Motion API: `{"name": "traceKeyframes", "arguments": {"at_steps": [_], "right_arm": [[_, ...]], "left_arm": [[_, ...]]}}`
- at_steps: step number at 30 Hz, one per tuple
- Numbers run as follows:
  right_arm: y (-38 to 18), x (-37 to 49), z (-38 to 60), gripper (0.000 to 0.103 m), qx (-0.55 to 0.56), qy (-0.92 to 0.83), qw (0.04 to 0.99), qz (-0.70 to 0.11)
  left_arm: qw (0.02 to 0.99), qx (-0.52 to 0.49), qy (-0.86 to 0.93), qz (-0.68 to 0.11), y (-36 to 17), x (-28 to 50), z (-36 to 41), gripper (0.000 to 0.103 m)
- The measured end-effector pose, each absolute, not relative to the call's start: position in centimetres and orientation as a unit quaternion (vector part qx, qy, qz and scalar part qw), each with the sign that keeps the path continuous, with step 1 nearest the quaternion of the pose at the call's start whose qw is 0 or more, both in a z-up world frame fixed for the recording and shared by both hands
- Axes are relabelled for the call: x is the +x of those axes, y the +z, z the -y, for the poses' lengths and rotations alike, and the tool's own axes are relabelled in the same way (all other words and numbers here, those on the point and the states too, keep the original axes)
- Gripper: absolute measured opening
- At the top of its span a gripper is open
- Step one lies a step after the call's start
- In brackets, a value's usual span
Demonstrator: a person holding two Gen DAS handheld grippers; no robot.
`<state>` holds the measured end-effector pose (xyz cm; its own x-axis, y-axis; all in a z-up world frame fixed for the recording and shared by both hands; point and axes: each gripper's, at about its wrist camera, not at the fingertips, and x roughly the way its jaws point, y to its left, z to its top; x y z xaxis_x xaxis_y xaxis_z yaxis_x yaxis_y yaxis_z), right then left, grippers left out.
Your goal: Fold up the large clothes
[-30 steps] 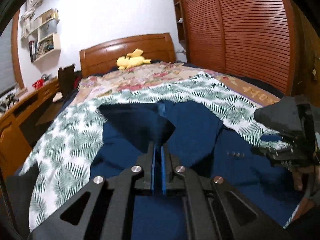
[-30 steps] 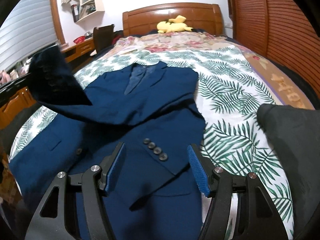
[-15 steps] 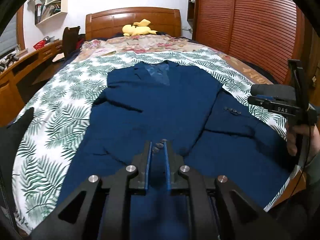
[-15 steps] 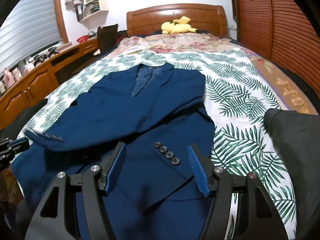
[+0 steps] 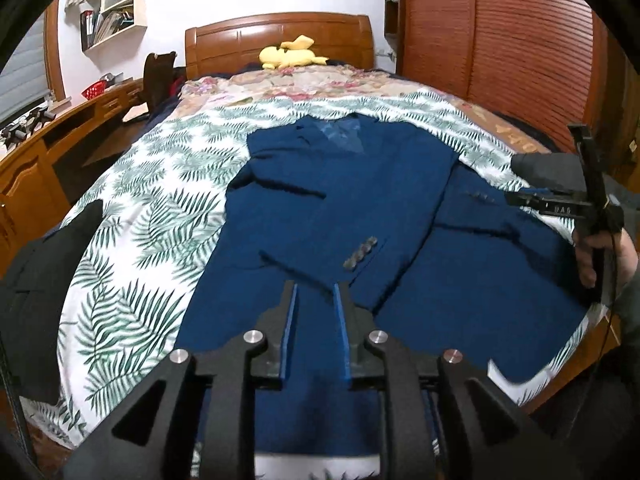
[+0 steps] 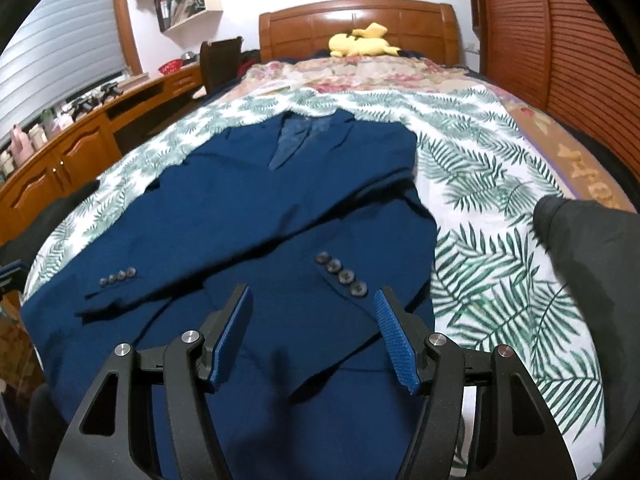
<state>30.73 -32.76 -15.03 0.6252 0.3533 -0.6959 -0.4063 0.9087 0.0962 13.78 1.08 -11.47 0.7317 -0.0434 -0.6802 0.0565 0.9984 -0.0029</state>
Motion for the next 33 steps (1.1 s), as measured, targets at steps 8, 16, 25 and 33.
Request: {"name": "traceKeyframes", "arguments": {"at_steps": [8, 16, 25, 33], "right_arm": [[-15.7, 29.4, 33.5, 0.065, -0.042, 0.196, 0.901, -0.385], [-15.7, 27.1, 35.5, 0.065, -0.074, 0.177, 0.898, -0.397], [-16.4, 21.8, 39.4, 0.065, -0.084, 0.158, 0.891, -0.416], [-17.8, 19.9, 40.9, 0.065, -0.075, 0.152, 0.884, -0.437]], "left_arm": [[0.919, 0.003, -0.011, -0.394, -14.0, 12.1, -3.9, 0.018], [0.91, -0.01, 0.01, -0.415, -15.8, 11.3, -7.2, 0.022], [0.905, -0.034, 0.018, -0.423, -17.1, 10.8, -9.6, 0.026], [0.903, -0.04, 0.021, -0.427, -17.6, 10.6, -9.8, 0.033]]}}
